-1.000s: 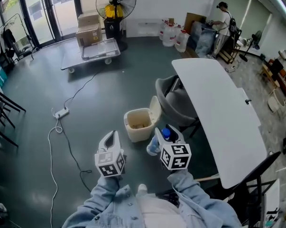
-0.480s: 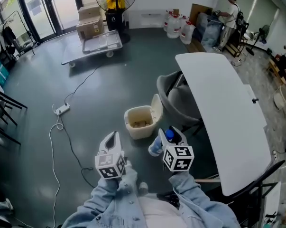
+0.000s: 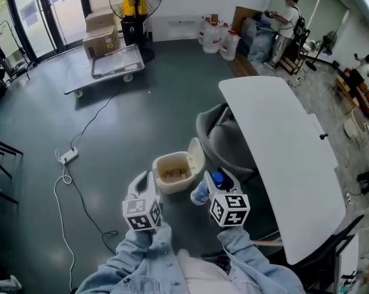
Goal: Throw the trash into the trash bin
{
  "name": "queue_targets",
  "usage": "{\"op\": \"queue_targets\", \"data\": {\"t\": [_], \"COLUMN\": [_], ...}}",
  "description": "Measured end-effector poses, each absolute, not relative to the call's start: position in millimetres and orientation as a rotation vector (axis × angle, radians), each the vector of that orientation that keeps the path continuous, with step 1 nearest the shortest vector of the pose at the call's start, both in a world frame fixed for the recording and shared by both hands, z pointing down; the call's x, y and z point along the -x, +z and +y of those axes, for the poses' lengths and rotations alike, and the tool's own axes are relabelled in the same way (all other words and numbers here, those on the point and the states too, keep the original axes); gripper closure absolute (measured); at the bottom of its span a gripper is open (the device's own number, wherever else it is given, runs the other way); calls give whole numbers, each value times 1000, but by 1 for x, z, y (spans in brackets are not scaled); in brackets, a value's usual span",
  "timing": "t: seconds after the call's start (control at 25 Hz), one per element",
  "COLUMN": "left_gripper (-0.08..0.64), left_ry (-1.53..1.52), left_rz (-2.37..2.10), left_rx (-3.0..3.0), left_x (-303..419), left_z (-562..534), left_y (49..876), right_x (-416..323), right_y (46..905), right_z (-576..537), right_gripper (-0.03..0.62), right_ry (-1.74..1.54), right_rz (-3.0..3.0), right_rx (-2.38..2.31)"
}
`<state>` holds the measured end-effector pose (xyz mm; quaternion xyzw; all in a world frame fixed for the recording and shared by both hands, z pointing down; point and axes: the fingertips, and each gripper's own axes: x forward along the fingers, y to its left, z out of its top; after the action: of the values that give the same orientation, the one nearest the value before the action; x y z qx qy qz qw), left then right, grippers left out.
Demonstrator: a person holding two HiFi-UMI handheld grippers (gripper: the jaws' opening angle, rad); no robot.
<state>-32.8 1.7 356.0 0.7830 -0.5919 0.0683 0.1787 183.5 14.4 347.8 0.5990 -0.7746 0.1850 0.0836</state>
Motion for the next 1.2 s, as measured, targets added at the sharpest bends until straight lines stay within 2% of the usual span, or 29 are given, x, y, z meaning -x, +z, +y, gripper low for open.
{"op": "queue_targets", "data": {"t": [0.72,1.2], "left_gripper": [551,551], "left_ry": [320,328], "left_rz": [-1600,-1646], "left_rx": [-2164,-2072], "left_x": [116,127], "left_z": [-191,-228], "left_y": [394,417], "right_x": [-96,-88], "right_y": [371,389], "right_z": [-173,-228], "right_gripper": [403,402], "right_ry": [533,531], "right_rz": [-2230,-2239], "right_rx": [-1755,-1646]}}
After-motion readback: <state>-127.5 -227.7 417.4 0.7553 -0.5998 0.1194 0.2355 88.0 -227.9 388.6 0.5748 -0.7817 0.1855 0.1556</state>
